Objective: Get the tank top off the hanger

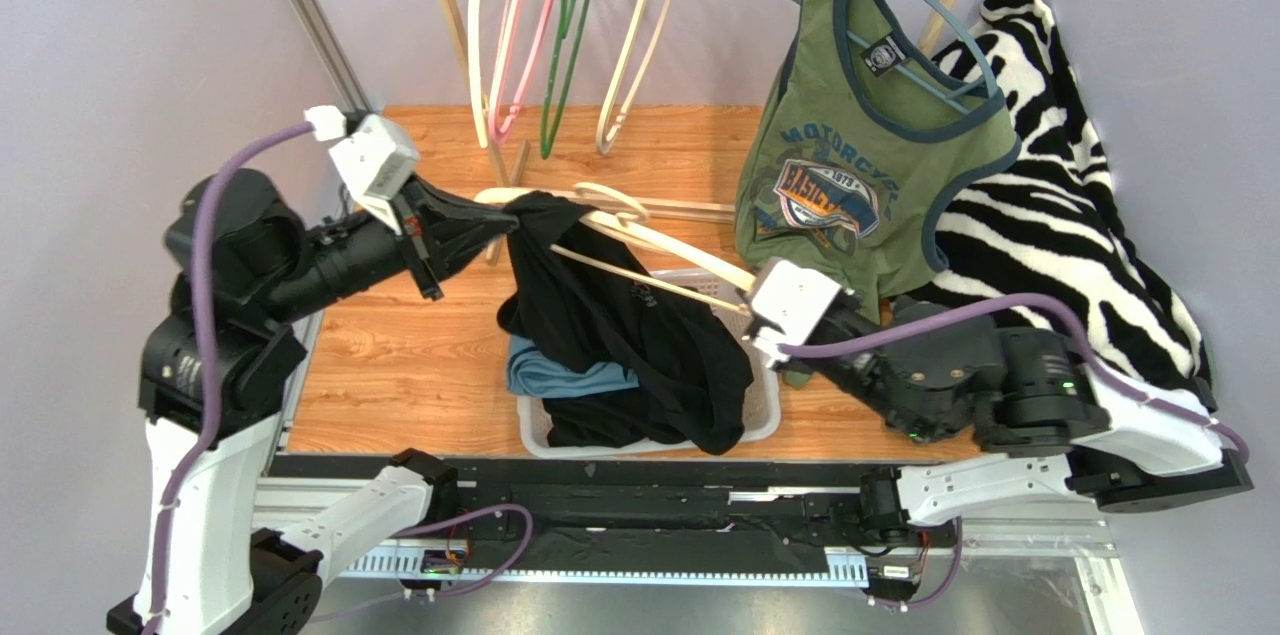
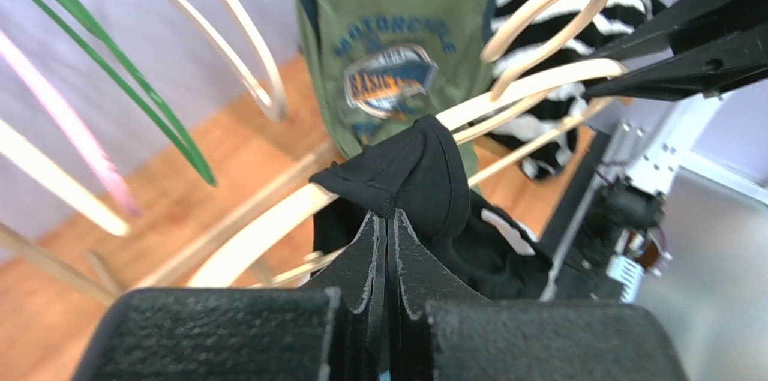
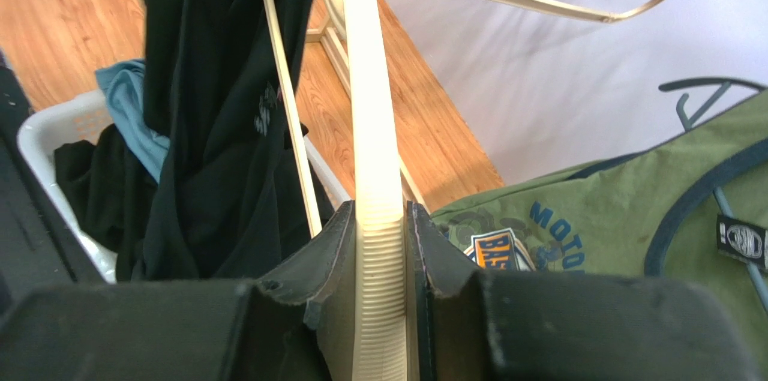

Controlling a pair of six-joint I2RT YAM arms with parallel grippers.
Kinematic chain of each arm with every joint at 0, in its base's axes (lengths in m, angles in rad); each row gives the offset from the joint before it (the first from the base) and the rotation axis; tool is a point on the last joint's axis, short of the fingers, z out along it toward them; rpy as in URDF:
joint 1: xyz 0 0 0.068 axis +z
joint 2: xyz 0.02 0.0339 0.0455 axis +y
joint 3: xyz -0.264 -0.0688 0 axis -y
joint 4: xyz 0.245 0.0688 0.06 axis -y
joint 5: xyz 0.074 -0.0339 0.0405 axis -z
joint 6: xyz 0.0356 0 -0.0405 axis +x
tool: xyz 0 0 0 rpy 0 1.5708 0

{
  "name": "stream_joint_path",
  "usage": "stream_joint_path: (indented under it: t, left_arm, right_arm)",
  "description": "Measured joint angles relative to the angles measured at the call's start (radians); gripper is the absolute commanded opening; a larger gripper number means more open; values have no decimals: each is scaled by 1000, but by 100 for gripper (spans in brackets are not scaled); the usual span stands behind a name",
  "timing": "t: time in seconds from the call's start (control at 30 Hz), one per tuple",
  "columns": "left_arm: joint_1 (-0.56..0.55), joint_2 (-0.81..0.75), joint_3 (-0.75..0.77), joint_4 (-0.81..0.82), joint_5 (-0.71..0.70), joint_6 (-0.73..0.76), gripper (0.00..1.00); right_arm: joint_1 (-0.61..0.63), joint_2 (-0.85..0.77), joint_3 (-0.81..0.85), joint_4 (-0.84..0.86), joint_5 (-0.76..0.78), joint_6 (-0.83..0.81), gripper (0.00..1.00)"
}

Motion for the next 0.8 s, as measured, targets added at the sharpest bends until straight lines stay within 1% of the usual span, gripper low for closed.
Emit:
stream_joint_path:
  t: [0.23,0.47,0.53,0.67,0.73,0.8]
  left_arm:
    - [14,37,193,-9,-71,36,0]
    - [22,72,306,-9,-129,64,0]
    - [23,95,346,-8,-134,66,0]
    - [24,173,480,-3,-135,69,0]
    - [26,197,522,8,-130,68,0]
    - [26,206,533,19,-109,67,0]
  right_arm:
    - [2,-116,90,-151,-18,131,0]
    - [1,-207,214,-315,-15,230,0]
    - [1,-232,233,-336,-8,241,0]
    - [0,-270,241,-350,41,242,0]
    - [0,-272,241,-352,83,242,0]
    - [-1,-271,241,-352,128,241,0]
